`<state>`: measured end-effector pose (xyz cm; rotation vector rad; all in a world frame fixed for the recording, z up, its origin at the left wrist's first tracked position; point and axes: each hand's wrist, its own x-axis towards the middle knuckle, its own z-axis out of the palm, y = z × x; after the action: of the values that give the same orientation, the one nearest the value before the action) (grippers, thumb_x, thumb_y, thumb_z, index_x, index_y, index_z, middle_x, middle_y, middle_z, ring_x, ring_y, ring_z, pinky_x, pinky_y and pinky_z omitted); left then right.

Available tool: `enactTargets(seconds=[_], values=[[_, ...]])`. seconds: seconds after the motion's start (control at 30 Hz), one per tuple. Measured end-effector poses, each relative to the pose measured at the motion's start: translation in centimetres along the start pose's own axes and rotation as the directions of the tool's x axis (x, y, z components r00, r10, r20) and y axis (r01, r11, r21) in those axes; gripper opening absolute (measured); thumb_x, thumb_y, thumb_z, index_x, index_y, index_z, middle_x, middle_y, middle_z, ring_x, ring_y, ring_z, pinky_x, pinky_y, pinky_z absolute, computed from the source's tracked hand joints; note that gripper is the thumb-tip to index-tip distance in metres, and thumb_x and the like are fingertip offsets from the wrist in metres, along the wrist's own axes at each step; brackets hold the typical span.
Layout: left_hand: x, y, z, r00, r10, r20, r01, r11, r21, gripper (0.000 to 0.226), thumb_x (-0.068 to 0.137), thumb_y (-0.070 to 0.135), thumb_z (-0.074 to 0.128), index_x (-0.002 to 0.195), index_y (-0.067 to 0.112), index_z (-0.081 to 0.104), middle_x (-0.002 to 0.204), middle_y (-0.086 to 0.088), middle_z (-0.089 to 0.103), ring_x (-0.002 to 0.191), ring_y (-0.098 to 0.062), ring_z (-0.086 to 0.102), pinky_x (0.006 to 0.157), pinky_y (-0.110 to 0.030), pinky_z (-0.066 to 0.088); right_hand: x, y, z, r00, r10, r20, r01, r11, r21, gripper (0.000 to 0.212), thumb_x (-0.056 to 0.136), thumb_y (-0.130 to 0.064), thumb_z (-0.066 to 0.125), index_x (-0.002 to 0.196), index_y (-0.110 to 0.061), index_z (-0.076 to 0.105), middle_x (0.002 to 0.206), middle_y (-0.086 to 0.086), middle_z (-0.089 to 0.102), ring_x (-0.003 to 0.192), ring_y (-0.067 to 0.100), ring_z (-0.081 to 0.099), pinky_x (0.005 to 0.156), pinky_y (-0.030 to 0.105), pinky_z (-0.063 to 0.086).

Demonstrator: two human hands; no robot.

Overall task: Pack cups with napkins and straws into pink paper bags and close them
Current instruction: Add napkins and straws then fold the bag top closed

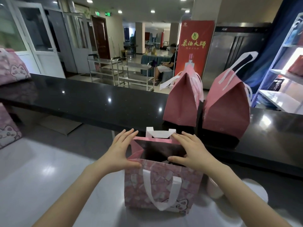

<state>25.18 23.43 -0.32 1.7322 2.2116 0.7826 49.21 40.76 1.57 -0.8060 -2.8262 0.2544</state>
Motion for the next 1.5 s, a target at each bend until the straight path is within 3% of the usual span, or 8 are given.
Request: enactTargets(seconds=[0.23,0.33,0.47,0.57,0.73,0.93,1.3,1.5], values=[[3.1,-1.5,1.3,1.000,-0.009,-0.030,0.008,0.999,-0.048,0.083,0.069,0.050,0.077,0.140,0.044,0.036,0.145,0.021,0.036,0.143,-0.002,0.015,0.116,-0.039,0.025,0.5,0.9,-0.5,0.973,0.050,0.227,-0.057,0.998,0.025,0.125,0.047,-0.078,0.069,0.147,-0.045,0.000,0.156,-0.012,0.017,0.145,0.009,0.004,0.116,0.045,-0.008],[3.7,-2.2,1.6,0.999,0.027,-0.040,-0.030,0.996,-0.088,0.060,0.076,0.035,0.078,0.126,0.046,0.049,0.120,0.029,0.049,0.120,0.001,0.044,0.104,-0.032,0.044,0.8,1.1,-0.7,0.973,0.086,0.214,-0.081,0.996,-0.030,0.113,0.058,-0.062,0.075,0.149,-0.036,0.014,0.152,-0.009,0.024,0.141,0.013,0.015,0.117,0.047,-0.004],[3.6,-2.8,2.0,0.992,0.079,-0.096,-0.092,0.985,-0.144,0.043,0.083,0.023,0.074,0.102,0.053,0.051,0.101,0.031,0.057,0.098,0.003,0.058,0.075,-0.015,0.053,0.5,1.1,-0.6,0.986,0.125,0.110,-0.131,0.990,0.050,0.073,0.071,-0.040,0.074,0.137,-0.038,0.043,0.128,-0.011,0.049,0.118,0.012,0.045,0.106,0.037,0.027],[3.4,-3.0,2.5,0.986,0.091,-0.143,-0.109,0.986,-0.128,0.037,0.083,0.021,0.074,0.089,0.047,0.049,0.091,0.026,0.060,0.085,0.004,0.060,0.066,-0.017,0.056,-0.4,1.0,0.3,0.985,0.170,-0.013,-0.168,0.979,0.113,0.057,0.071,-0.030,0.074,0.125,-0.034,0.057,0.112,-0.011,0.058,0.102,0.011,0.051,0.091,0.029,0.040],[3.0,-3.4,3.0,0.982,0.105,-0.155,-0.115,0.992,-0.056,0.033,0.084,0.013,0.071,0.084,0.034,0.046,0.083,0.019,0.059,0.077,-0.004,0.059,0.063,-0.031,0.056,-2.2,0.3,2.7,0.954,0.231,-0.192,-0.187,0.957,0.223,0.040,0.069,-0.012,0.074,0.101,-0.030,0.059,0.094,-0.019,0.057,0.088,0.005,0.048,0.074,0.017,0.036],[2.5,-2.6,3.4,0.968,0.207,-0.140,-0.197,0.977,0.085,0.027,0.088,0.007,0.065,0.083,0.027,0.048,0.082,0.014,0.055,0.068,-0.007,0.053,0.057,-0.010,0.040,-2.9,-0.4,4.1,0.922,0.287,-0.260,-0.215,0.937,0.274,0.027,0.070,-0.006,0.076,0.082,-0.020,0.057,0.082,-0.012,0.054,0.081,0.007,0.048,0.070,0.033,0.048],[2.2,-3.4,2.2,0.986,0.132,-0.102,-0.132,0.991,0.006,0.023,0.086,0.006,0.067,0.090,0.027,0.061,0.083,0.022,0.059,0.078,0.000,0.058,0.064,-0.011,0.046,-4.4,1.4,3.6,0.949,0.259,-0.180,-0.190,0.925,0.329,0.034,0.071,-0.008,0.077,0.087,-0.030,0.057,0.115,-0.012,0.063,0.103,0.003,0.058,0.091,0.026,0.050],[1.8,-3.0,2.7,0.990,0.084,-0.112,-0.084,0.996,-0.001,0.026,0.085,0.002,0.066,0.083,0.026,0.056,0.083,0.011,0.060,0.074,-0.005,0.056,0.063,-0.013,0.045,-4.8,1.3,4.8,0.955,0.188,-0.228,-0.157,0.976,0.149,0.019,0.074,-0.012,0.076,0.086,-0.021,0.064,0.119,-0.010,0.065,0.111,0.010,0.059,0.093,0.023,0.045]])
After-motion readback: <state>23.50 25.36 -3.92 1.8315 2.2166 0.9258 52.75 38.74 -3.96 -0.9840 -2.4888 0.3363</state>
